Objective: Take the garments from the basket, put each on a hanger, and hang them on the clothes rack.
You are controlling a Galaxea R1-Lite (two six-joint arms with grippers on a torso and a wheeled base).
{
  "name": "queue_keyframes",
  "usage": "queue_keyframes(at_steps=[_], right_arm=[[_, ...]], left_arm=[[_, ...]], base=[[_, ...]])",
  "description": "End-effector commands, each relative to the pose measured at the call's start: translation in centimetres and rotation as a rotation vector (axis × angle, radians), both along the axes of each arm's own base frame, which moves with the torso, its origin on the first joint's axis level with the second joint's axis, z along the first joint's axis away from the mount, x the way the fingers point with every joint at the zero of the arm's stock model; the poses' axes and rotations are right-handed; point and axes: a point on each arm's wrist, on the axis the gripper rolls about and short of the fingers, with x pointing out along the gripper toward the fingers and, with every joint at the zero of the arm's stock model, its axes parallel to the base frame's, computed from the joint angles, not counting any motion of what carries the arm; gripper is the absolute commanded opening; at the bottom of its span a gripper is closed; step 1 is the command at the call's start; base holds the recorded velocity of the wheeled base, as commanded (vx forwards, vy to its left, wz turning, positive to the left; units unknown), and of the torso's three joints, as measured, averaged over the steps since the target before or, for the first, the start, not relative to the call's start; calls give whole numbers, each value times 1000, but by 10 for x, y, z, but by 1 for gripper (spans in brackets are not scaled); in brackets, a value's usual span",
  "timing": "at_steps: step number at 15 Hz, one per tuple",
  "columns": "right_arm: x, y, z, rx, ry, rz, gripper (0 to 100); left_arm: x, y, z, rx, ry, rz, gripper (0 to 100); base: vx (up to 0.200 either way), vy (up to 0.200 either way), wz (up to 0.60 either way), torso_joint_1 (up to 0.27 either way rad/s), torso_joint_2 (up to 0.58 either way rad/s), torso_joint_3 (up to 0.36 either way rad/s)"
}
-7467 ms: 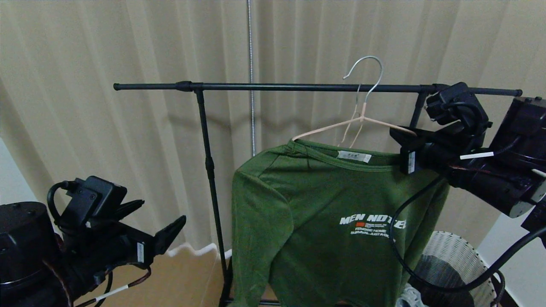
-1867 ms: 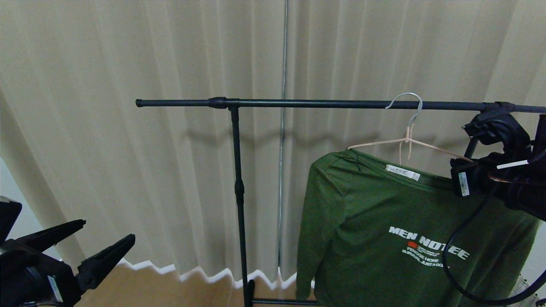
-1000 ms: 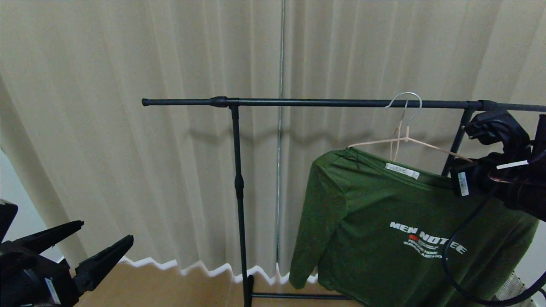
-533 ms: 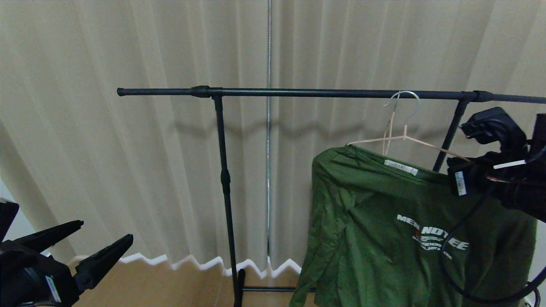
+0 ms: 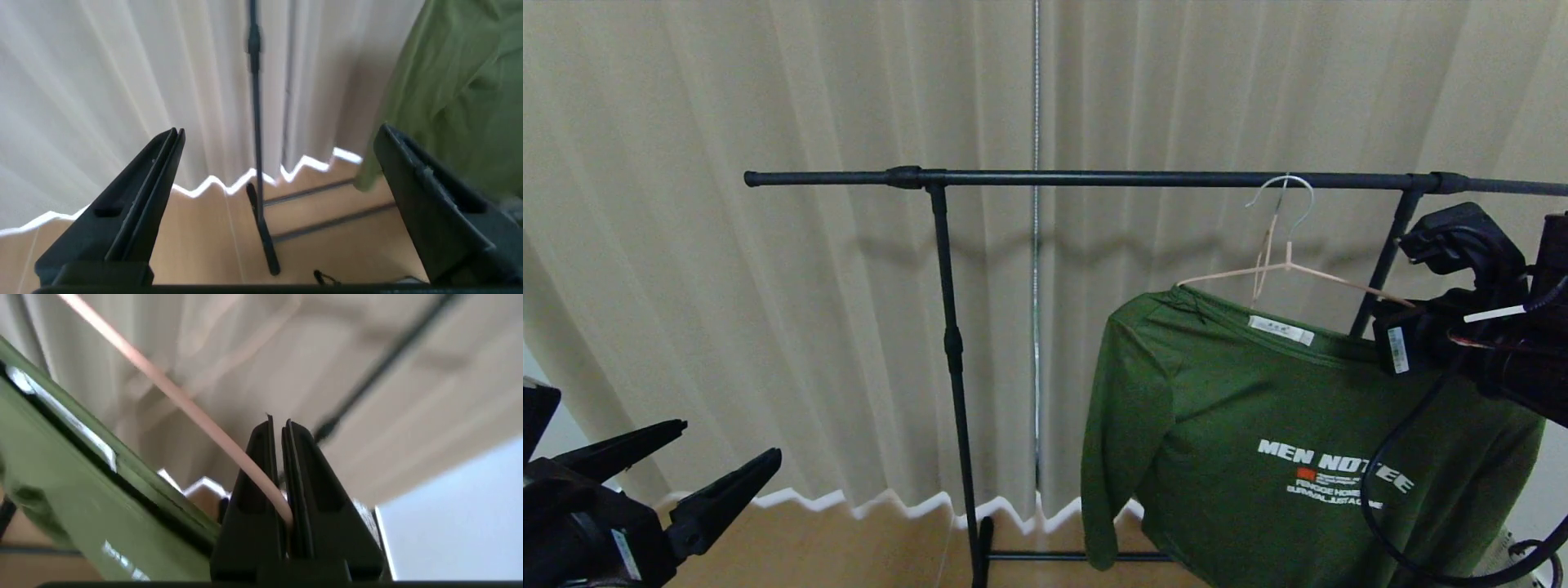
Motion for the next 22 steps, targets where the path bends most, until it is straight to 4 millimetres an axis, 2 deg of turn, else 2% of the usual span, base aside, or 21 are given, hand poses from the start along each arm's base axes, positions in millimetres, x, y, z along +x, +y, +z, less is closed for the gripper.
queue_keyframes(at_steps=[1, 5, 8, 11, 13, 15, 16, 17, 22], right_arm=[[2, 4, 1, -1, -2, 13, 0], [8, 5, 5, -4, -14, -3, 0], [14, 6, 9, -3, -26, -4, 0], [34, 10, 17, -9, -48, -31, 0], [56, 21, 18, -17, -54, -38, 0], [80, 34, 13, -36, -49, -52, 0], [85, 36, 12, -42, -47, -57, 0], [98, 46, 7, -68, -26, -59, 0], [127, 61, -10, -102, 23, -84, 0]], left_arm=[[1, 0, -1, 1, 8, 1, 100], [1, 0, -2, 5, 12, -2, 100], [0, 0, -2, 4, 9, -3, 100], [0, 0, -2, 4, 9, -3, 100], [2, 0, -1, 3, 11, 0, 100], [2, 0, -1, 3, 9, 2, 100], [2, 0, -1, 3, 9, 2, 100], [2, 0, -1, 3, 13, 2, 100], [3, 0, -2, 4, 16, 2, 100]], base=[[200, 0, 0, -12, -2, 7], [200, 0, 0, 7, 8, 2], [0, 0, 0, 0, 0, 0], [0, 0, 0, 0, 0, 0], [0, 0, 0, 0, 0, 0], [0, 0, 0, 0, 0, 0], [0, 0, 0, 0, 0, 0], [0, 0, 0, 0, 0, 0], [0, 0, 0, 0, 0, 0]])
